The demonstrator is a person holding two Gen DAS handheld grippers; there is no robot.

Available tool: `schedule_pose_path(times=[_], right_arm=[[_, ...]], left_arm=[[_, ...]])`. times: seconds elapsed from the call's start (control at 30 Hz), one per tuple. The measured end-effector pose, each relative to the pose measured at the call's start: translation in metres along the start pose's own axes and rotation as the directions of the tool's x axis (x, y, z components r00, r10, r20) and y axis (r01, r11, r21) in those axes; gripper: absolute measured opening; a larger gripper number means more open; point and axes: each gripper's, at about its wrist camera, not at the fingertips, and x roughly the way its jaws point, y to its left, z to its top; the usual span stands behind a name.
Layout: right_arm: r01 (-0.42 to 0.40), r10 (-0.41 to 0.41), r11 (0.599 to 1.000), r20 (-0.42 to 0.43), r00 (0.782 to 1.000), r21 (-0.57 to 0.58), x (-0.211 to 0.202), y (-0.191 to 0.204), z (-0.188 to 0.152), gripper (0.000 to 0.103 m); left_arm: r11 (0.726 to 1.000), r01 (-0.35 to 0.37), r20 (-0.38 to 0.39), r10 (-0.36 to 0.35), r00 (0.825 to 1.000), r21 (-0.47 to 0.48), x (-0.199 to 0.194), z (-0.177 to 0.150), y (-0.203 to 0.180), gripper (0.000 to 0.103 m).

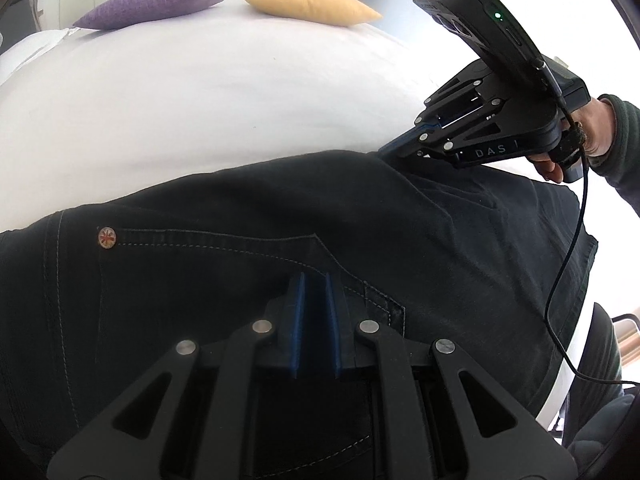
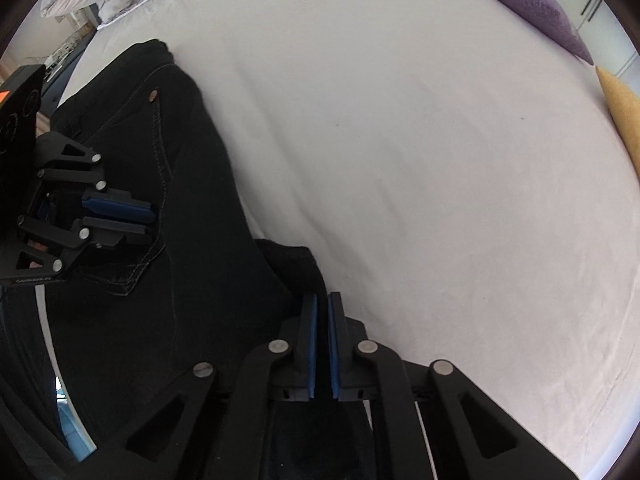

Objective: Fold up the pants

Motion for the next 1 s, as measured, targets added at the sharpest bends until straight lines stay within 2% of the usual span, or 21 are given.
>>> schedule_pose_path(times=[0.1,0.2,0.3,0.4,0.47,0.5,0.53,0.57,0.63,0.67,0.77,0.83,0.87,0.93,0.97,1.0], right_arm=[[-0.019,0.007,0.981,0.060,0.998,0.195,-0.004,-0.025,-0.013,0.002],[-0.024,-0.007,0.955,0.104,0.995,0.295,-0.003,-0.034,-0.026,0.001],[-0.080,0.008,0.903,0.170,0.985,0.422,0.000,-0.048,-0.037,0.000],[-0.113,-0.007,0.865,0.236,0.972,0.489,0.000,-0.052,-0.052,0.000],[-0.139,-0.012,0.842,0.275,0.961,0.521,-0.005,-0.052,-0.059,0.000],[-0.126,-0.039,0.833,0.285,0.958,0.539,-0.012,-0.054,-0.063,0.001],[-0.101,-0.082,0.826,0.296,0.952,0.554,-0.021,-0.053,-0.067,0.003],[-0.115,-0.095,0.816,0.327,0.940,0.566,-0.032,-0.056,-0.073,0.010],[-0.219,-0.035,0.796,0.403,0.914,0.565,-0.049,-0.056,-0.083,0.014],[-0.243,-0.005,0.804,0.416,0.910,0.542,-0.053,-0.053,-0.085,0.015],[-0.239,0.078,0.882,0.375,0.924,0.405,-0.051,-0.021,-0.071,0.015],[-0.213,0.103,0.916,0.314,0.944,0.339,-0.038,0.001,-0.063,0.015],[-0.174,0.082,0.928,0.275,0.958,0.330,-0.027,0.008,-0.060,0.015],[-0.105,0.027,0.924,0.211,0.977,0.367,-0.009,0.001,-0.068,0.014],[-0.101,0.013,0.910,0.218,0.976,0.401,-0.004,-0.009,-0.074,0.004],[-0.116,0.006,0.889,0.242,0.970,0.443,-0.003,-0.019,-0.080,0.000]], left_arm=[[1.000,-0.014,0.014,0.014,1.000,-0.003,0.007,-0.005,-0.004,0.011],[1.000,-0.024,0.021,0.024,0.999,-0.008,0.007,-0.007,-0.006,0.011],[0.999,-0.031,0.021,0.031,0.999,-0.017,0.009,-0.009,-0.005,0.011],[0.999,-0.037,0.016,0.037,0.999,-0.016,0.010,-0.008,-0.005,0.011],[0.998,-0.048,-0.013,0.047,0.999,-0.033,0.006,-0.003,-0.005,0.011],[0.997,-0.062,-0.024,0.061,0.998,-0.047,0.002,0.002,-0.008,0.011],[0.997,-0.068,-0.004,0.068,0.998,-0.042,-0.005,0.009,-0.013,0.011],[0.998,-0.062,0.023,0.063,0.998,-0.025,-0.012,0.014,-0.017,0.011],[0.999,-0.047,0.020,0.047,0.999,0.003,-0.009,0.028,-0.020,0.011],[0.999,-0.047,0.002,0.047,0.999,0.011,-0.002,0.033,-0.019,0.011],[0.999,0.000,-0.080,-0.002,0.997,-0.032,0.030,0.044,-0.003,0.011],[0.995,0.051,-0.079,-0.058,0.995,-0.086,0.041,0.047,0.010,0.011],[0.994,0.059,-0.068,-0.065,0.996,-0.095,0.042,0.049,0.013,0.011],[0.994,0.017,-0.053,-0.023,0.998,-0.110,0.043,0.051,0.017,0.011],[0.992,0.020,-0.045,-0.026,0.999,-0.124,0.043,0.051,0.019,0.011],[0.991,0.022,-0.037,-0.027,0.999,-0.132,0.043,0.050,0.020,0.011]])
